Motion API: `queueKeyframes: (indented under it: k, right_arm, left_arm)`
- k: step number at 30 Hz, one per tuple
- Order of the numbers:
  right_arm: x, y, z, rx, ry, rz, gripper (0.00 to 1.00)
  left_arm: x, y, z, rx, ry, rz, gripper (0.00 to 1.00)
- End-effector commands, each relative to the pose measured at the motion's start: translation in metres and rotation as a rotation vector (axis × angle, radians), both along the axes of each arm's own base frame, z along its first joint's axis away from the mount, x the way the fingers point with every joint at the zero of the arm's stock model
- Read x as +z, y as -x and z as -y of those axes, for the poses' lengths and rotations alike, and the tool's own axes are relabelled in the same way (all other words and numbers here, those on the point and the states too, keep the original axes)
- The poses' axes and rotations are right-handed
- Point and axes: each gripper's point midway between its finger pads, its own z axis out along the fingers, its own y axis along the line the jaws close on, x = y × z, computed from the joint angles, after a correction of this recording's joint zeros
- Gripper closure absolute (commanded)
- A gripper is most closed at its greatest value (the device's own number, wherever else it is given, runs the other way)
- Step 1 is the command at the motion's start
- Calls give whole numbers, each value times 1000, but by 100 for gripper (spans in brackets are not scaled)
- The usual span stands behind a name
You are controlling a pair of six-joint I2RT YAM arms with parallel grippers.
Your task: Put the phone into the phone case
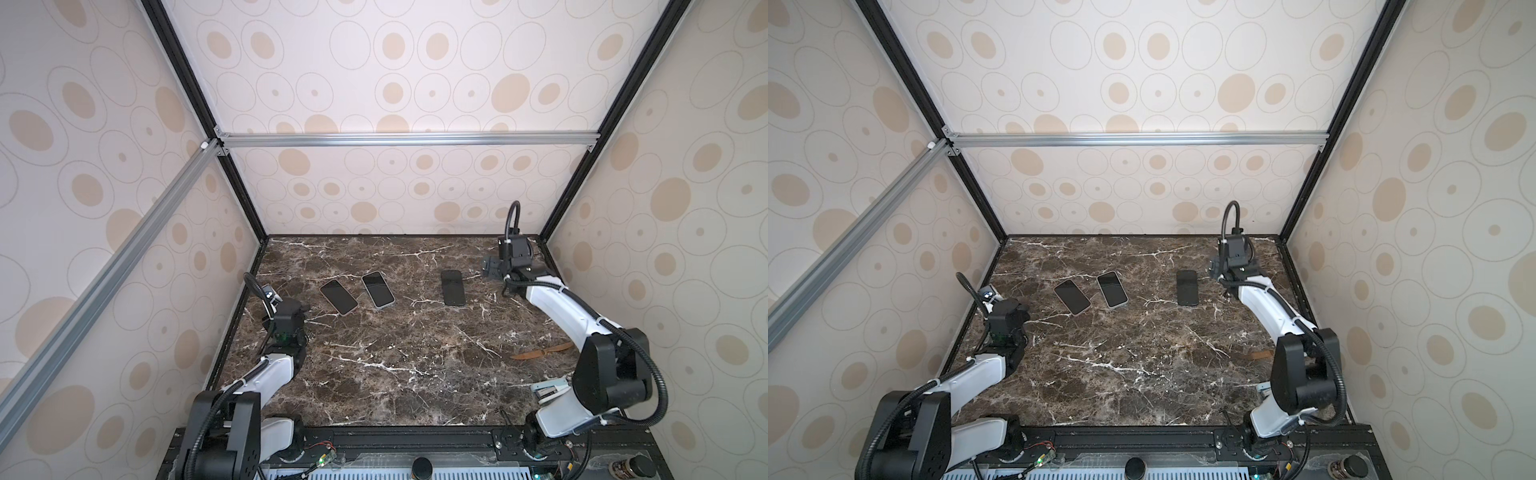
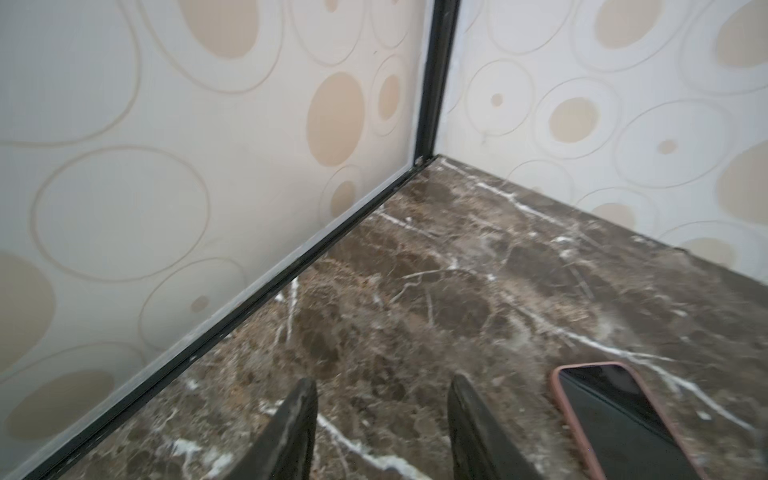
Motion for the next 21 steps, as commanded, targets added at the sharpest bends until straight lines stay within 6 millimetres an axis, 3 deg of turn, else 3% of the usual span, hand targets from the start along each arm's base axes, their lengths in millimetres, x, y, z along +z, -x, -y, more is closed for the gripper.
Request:
queueKeyframes:
  k: [1, 3, 7, 11, 13, 17, 20, 21]
  right_arm:
    - [-25, 1, 15, -32, 143, 87, 1]
    - [-42, 8, 15, -15, 148, 68, 1]
    - [-42, 12, 1, 75, 111, 79, 1]
    - [-57, 39, 2, 83, 86, 50, 3]
    - [-70, 48, -3, 134, 81, 95, 2]
    - [-59, 49, -36, 379, 82, 273, 1]
    - [-81, 55, -24, 381, -16, 287, 1]
    - [-76, 52, -18, 357, -23, 368, 0]
  left_arm:
    - [22, -4, -11, 26, -71, 125, 49]
    - [15, -5, -8, -17, -90, 128, 49]
    - [8, -18, 3, -155, -76, 147, 47]
    - [3, -36, 26, -339, -50, 158, 45]
    - [8, -34, 33, -385, -69, 199, 44]
    - [17, -23, 59, -530, -122, 267, 42]
    - [15, -17, 66, -568, -146, 298, 39]
    - [14, -19, 69, -584, -148, 307, 38]
